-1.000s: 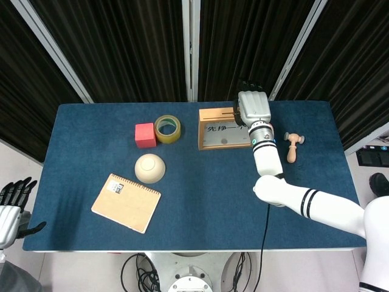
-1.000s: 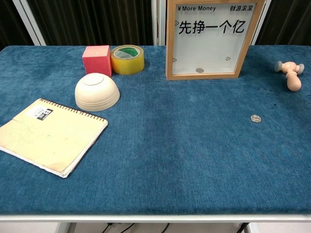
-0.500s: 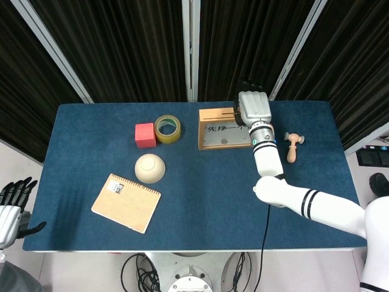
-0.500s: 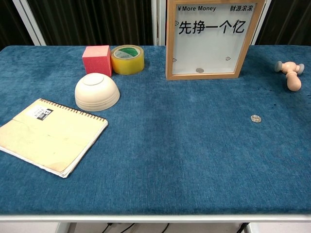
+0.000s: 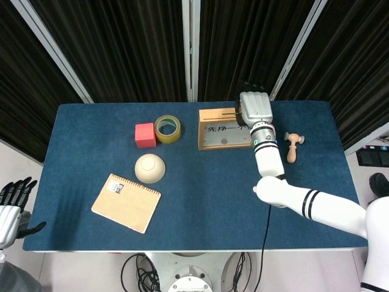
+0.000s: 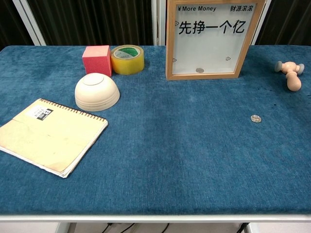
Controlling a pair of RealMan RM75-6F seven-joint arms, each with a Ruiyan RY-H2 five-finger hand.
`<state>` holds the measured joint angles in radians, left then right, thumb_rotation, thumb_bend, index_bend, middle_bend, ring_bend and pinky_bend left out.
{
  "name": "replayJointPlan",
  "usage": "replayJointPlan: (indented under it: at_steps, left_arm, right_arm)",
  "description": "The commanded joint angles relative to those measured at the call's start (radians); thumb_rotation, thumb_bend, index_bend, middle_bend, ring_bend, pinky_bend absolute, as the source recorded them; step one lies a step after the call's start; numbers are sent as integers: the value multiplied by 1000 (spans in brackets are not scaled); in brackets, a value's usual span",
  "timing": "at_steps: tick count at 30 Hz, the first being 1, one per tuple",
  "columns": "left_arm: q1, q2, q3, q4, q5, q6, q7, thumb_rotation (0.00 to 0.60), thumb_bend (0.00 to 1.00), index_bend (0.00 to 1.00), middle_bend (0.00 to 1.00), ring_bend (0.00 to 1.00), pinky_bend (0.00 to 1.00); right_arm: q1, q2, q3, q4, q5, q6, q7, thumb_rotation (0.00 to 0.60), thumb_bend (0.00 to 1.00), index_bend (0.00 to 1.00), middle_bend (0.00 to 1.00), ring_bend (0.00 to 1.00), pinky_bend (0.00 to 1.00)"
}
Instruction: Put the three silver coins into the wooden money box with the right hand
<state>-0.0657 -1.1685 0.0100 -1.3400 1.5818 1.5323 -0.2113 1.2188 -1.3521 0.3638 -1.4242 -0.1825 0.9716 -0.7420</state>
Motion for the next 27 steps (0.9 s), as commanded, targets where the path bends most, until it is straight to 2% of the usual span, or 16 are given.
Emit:
replayJointPlan:
  at_steps: [1,3,5,6,7,15,18,21,24,27]
  left_arm:
    - [0,0,0,1,-1,-1,-1,600,0,7,0,0,0]
    - [-1,0,-1,1,-1,-2,-1,600,0,7,0,0,0]
    - [-1,0,-1,1,-2,-2,-1,600,0,7,0,0,0]
    - [-1,0,-1,1,-2,-2,-2,600,0,7,0,0,0]
    - [-1,0,-1,2,-2,-1,-2,600,0,7,0,0,0]
    - [-2,0,0,-1,0,-2,2,600,0,7,0,0,0]
    - [-1,1,0,-3,0,-1,5,600,0,7,0,0,0]
    - [-1,1,-1,-4,-2,-1,7,600,0,7,0,0,0]
    - [-2,0,-3,-5,-4,-3,9,600,0,7,0,0,0]
    - [-5,-2,-7,-6,-5,-4,12,600,0,7,0,0,0]
  right_arm:
    - [0,0,0,3,3,-4,0,600,401,655,36,0,0]
    - [-1,1,-1,3,4,-9,1,600,396,519,31,0,0]
    - [-3,3,0,3,-4,-14,9,600,387,189,9,0,0]
    - [-5,4,1,2,-9,-15,14,600,382,78,2,0,0]
    - [-8,6,2,0,-18,-17,22,600,379,14,0,0,0]
    - [-34,30,0,-24,-65,-21,64,600,362,0,0,0,0]
    - [-59,52,-4,-59,-125,-6,98,600,362,0,0,0,0]
    - [-109,90,-16,-127,-238,24,153,600,363,0,0,0,0]
    - [-189,141,-44,-229,-410,72,236,600,362,0,0,0,0]
    - [-293,196,-104,-327,-603,139,318,600,362,0,0,0,0]
